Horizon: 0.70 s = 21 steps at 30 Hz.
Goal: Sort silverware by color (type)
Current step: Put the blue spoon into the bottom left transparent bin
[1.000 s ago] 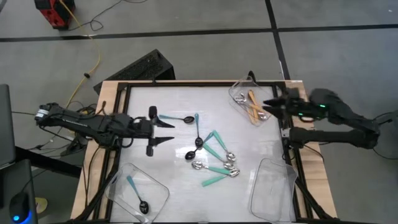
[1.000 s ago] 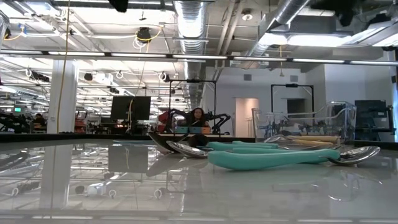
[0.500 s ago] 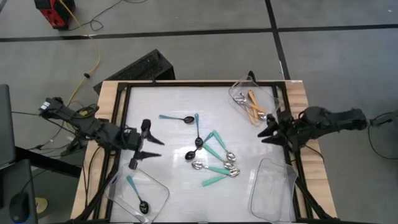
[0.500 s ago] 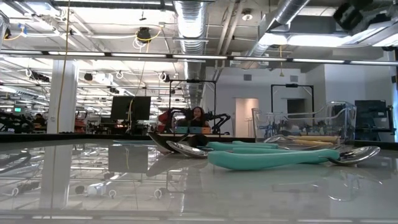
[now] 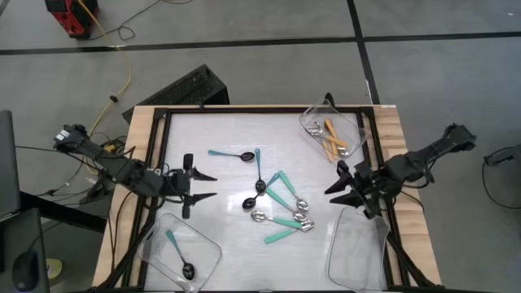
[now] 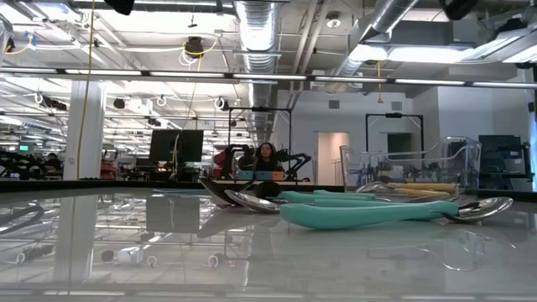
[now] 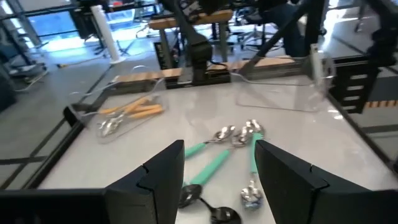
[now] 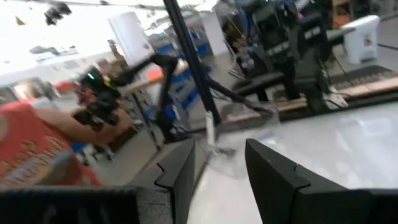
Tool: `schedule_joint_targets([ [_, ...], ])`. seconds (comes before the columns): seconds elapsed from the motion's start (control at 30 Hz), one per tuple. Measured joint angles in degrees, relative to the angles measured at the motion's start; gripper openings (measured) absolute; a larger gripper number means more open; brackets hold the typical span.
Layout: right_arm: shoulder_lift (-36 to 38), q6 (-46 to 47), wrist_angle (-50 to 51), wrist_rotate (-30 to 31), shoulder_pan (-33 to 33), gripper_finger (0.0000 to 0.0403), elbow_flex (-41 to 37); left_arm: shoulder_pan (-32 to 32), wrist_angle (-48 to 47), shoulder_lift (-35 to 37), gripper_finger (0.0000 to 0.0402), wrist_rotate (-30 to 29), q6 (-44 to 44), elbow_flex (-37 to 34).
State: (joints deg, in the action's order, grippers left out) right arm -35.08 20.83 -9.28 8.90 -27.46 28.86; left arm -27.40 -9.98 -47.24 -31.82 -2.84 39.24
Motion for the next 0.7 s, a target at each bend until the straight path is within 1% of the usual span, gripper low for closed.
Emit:
schedule_joint_targets([
  [0.13,-2.13,-0.35,-0.34,0.44,-0.33,0.0166,0.0,4.66,-1.64,-0.11,0.0187,2.82,-0.02,0.0],
  [0.3,-2.92,-0.34,-0.54,0.46,-0.31,0.0166,0.0,11.61,-5.95,-0.45,0.0202,10.51,0.14,0.0],
  [0.57,-2.92,-0.32,-0.69,0.45,-0.31,0.0166,0.0,19.25,-8.73,-5.08,0.0243,14.63,9.37,0.0],
  [0.7,-2.92,-0.3,-0.69,0.46,-0.31,0.0166,0.0,23.47,-9.99,-8.68,0.0252,15.15,12.19,0.0],
])
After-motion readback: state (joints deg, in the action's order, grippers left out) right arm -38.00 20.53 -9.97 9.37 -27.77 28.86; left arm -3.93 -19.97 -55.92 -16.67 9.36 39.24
